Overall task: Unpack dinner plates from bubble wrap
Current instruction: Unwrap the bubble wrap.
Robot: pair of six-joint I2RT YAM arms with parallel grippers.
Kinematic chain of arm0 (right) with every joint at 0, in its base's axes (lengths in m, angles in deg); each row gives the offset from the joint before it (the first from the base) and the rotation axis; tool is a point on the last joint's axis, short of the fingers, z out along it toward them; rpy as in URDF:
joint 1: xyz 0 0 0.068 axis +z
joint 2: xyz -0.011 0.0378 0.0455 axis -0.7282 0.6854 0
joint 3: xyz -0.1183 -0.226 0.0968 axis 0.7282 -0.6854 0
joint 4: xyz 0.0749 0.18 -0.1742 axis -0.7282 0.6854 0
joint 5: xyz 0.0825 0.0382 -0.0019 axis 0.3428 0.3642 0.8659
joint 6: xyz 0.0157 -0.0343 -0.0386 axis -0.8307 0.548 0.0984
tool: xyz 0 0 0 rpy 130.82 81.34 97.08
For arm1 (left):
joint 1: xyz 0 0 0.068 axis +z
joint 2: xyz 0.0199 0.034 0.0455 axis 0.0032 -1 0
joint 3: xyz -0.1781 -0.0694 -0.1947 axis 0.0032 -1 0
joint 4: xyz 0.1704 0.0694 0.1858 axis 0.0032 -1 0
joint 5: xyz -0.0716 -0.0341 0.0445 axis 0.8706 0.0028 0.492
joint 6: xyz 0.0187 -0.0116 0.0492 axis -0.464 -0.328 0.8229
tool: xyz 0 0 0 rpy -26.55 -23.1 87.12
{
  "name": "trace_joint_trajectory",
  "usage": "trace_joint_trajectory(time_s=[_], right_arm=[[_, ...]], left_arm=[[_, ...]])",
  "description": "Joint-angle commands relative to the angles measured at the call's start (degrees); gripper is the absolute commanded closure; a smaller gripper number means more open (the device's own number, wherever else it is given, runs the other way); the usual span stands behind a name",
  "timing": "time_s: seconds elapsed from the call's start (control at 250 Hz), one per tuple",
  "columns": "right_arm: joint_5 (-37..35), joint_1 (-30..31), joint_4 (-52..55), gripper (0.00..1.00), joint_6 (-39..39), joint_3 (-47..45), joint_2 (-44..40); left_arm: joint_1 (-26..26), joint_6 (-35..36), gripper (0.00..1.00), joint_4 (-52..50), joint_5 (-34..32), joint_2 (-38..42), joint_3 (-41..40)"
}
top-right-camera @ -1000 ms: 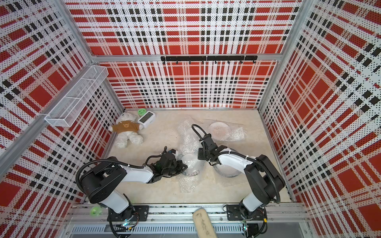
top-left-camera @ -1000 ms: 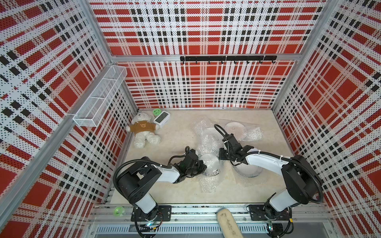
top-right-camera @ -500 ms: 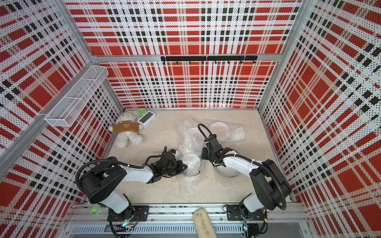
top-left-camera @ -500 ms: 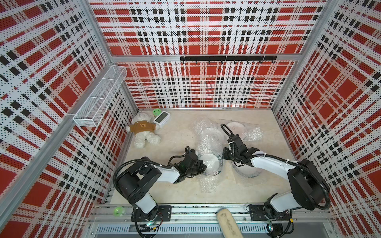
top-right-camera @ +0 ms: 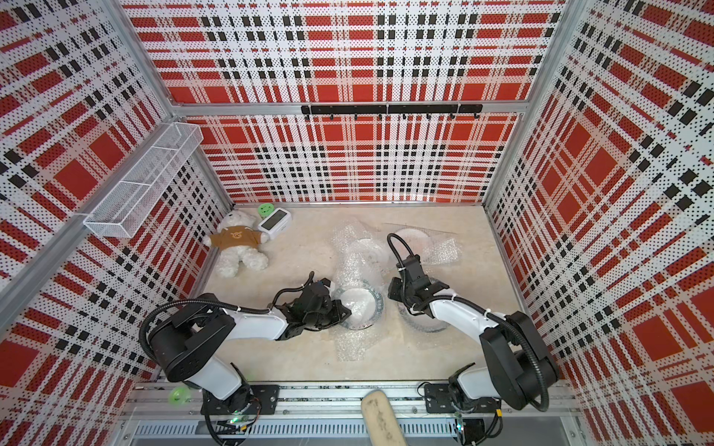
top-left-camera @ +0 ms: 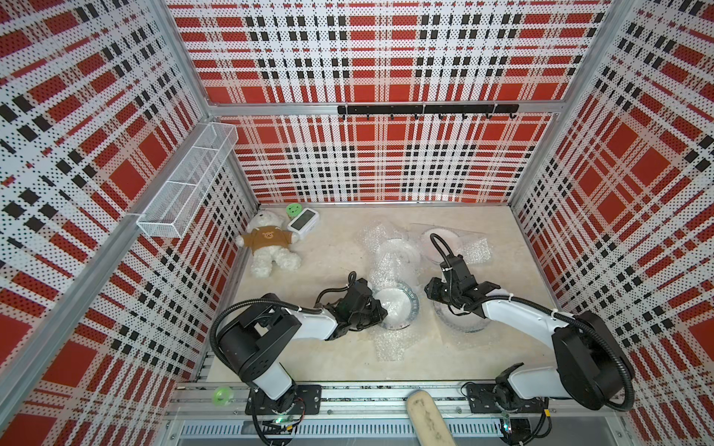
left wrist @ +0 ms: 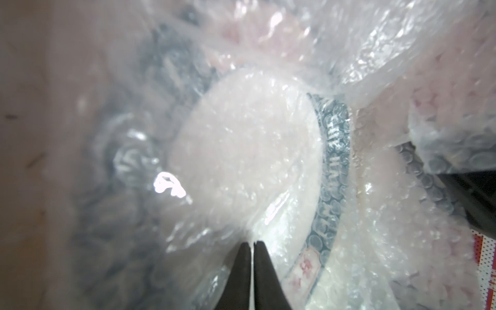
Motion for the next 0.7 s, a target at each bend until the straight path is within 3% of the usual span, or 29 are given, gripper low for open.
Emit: trace_joint_trajectory(time_s=[0.0, 0.336, 0.496, 0.616, 0.696], right_arm=[[-1.25, -1.62, 0.86, 0.53, -0.08, 0.31, -1.72], [-2.67, -3.80, 5.13, 0.40, 1.67, 0.91, -6.82], [-1.45, -3.06, 6.49, 0.37, 4.04, 3.45, -9.60], [-2.74, 1.09, 9.06, 0.34, 7.28, 8.65, -10.11], [-2.88, 4.38, 9.48, 0.27, 8.97, 11.66, -9.20]], left_arm=[[0.75, 1.63, 0.87, -8.34, 0.23, -0.69, 0.04], [1.70, 4.11, 0.78, -12.10, 4.85, 4.58, 3.83], [2.06, 4.68, 0.64, -17.11, 5.43, 12.81, 5.11], [5.77, 3.80, 0.51, -20.06, 6.52, 20.24, 2.62], [9.29, 4.52, 0.37, -23.16, 6.96, 24.72, 0.89]])
